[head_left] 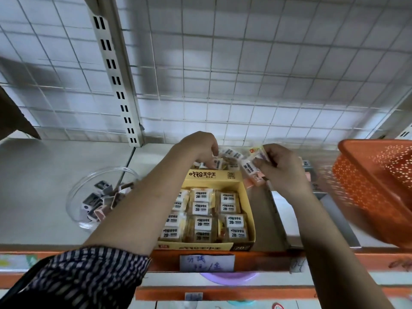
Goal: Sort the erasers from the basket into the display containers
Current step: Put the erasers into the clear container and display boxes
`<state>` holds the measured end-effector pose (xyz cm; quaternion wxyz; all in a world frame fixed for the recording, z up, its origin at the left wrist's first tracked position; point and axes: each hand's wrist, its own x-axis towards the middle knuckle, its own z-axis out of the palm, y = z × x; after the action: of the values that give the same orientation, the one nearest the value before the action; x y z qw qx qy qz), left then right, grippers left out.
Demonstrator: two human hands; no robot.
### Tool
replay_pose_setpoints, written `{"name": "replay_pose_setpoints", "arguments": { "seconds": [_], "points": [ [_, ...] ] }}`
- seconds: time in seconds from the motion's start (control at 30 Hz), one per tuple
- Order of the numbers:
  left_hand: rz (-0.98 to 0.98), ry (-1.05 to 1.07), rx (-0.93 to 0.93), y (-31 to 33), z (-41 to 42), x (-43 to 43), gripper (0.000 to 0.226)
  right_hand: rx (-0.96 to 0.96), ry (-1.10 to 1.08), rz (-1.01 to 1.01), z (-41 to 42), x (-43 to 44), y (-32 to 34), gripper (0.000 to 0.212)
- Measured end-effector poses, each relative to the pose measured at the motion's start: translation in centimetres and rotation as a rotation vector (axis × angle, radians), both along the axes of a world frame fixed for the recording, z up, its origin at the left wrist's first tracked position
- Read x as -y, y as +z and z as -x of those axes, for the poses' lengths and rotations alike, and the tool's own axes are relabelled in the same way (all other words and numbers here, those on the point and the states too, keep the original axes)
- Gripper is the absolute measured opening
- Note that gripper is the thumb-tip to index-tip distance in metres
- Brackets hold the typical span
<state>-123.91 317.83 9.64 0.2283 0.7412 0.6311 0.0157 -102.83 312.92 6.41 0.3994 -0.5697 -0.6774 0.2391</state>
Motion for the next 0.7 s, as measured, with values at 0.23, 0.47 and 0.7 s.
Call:
{"name": "replay_pose_setpoints", "arguments": {
  "seconds": [0.23, 0.47, 0.7],
  "points": [
    [-0.055, 0.001, -0.034, -0.3, -0.4, 0.4, 0.049, -0.399, 0.086, 0.105, -0.4, 2.2, 0.4, 0.011],
    [-0.279, 0.113, 0.178, 1.3, 1.8, 3.1, 0.025, -0.52, 0.267, 0.229, 1.4, 3.4, 1.5, 0.022],
    [-0.494, 0.189, 0.443, 2.4, 5.7, 8.2, 0.025, -0.319, 0.467, 0.342, 4.9, 3.5, 2.2, 0.04]
  ]
}}
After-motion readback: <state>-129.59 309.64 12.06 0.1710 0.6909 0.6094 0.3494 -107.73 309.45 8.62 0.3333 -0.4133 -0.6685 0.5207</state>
